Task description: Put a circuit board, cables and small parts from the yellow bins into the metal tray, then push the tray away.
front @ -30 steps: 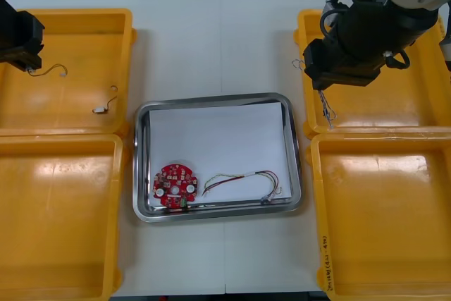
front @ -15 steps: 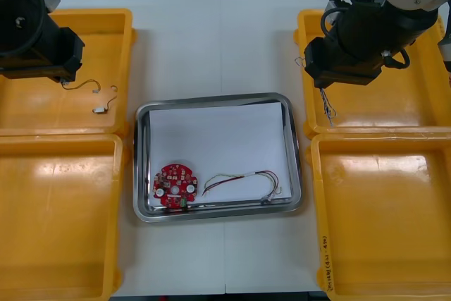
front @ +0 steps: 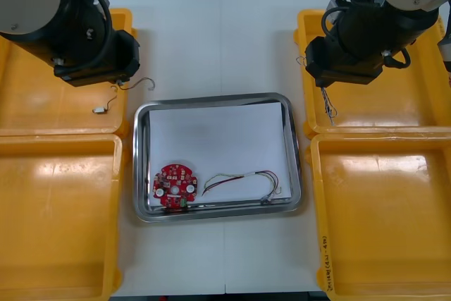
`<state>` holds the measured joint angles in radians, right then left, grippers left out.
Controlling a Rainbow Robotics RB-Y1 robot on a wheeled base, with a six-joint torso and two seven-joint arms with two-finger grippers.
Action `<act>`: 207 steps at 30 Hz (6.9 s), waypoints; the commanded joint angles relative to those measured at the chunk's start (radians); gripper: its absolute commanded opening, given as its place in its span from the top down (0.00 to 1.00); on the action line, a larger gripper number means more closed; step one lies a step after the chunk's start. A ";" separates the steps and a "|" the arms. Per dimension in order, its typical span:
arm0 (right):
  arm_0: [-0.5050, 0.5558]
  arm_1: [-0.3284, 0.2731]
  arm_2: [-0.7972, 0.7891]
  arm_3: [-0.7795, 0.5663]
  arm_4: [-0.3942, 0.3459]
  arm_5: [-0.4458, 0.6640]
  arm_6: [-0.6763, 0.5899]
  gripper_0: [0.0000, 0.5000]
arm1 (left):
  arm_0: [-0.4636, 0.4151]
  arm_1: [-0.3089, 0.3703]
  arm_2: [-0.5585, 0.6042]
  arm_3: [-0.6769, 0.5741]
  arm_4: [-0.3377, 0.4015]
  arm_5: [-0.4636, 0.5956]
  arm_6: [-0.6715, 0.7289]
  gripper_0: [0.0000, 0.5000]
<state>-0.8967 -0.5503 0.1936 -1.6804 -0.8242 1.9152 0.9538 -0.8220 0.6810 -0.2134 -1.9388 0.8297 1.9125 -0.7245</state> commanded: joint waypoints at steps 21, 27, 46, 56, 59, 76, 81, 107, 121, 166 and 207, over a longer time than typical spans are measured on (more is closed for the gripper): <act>-0.041 0.006 0.012 -0.030 0.022 0.005 0.002 1.00 | 0.003 -0.153 -0.279 0.167 -0.172 -0.162 0.007 1.00; -0.041 0.006 0.012 -0.030 0.025 0.005 0.002 1.00 | 0.008 -0.166 -0.311 0.230 -0.175 -0.220 0.000 1.00; -0.041 0.001 0.012 -0.030 0.016 0.005 0.016 1.00 | 0.081 -0.173 -0.377 0.279 -0.236 -0.306 -0.010 1.00; -0.042 0.001 0.010 -0.032 0.010 0.005 0.026 1.00 | 0.110 -0.173 -0.377 0.262 -0.261 -0.308 -0.018 0.89; -0.041 0.001 0.012 -0.030 0.010 0.005 0.030 1.00 | 0.112 -0.173 -0.377 0.259 -0.261 -0.306 -0.018 0.62; -0.041 0.001 0.030 -0.030 -0.003 0.005 0.043 1.00 | 0.110 -0.172 -0.359 0.216 -0.250 -0.290 -0.016 0.00; -0.042 0.001 0.046 -0.041 -0.009 0.005 0.049 1.00 | 0.110 -0.172 -0.320 0.162 -0.250 -0.234 -0.015 0.00; -0.042 0.110 0.208 -0.124 0.071 0.005 0.479 1.00 | -0.048 -0.043 -0.037 -0.049 -0.058 0.007 0.020 0.00; -0.042 0.156 0.296 -0.165 0.114 -0.045 0.764 1.00 | -0.123 0.144 0.020 0.078 0.078 0.007 0.020 0.00; -0.042 0.250 0.607 0.107 0.387 -0.386 1.073 1.00 | -0.127 0.193 -0.274 0.590 0.134 -0.348 -0.328 0.00; -0.022 0.168 0.377 -0.269 0.235 0.005 0.853 0.18 | -0.066 0.129 -0.297 0.718 0.144 -0.487 -0.386 0.00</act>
<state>-0.8998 -0.3431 0.6157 -1.8618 -0.5683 1.9144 1.8693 -0.8992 0.8197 -0.5089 -1.2165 0.9734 1.4411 -1.0590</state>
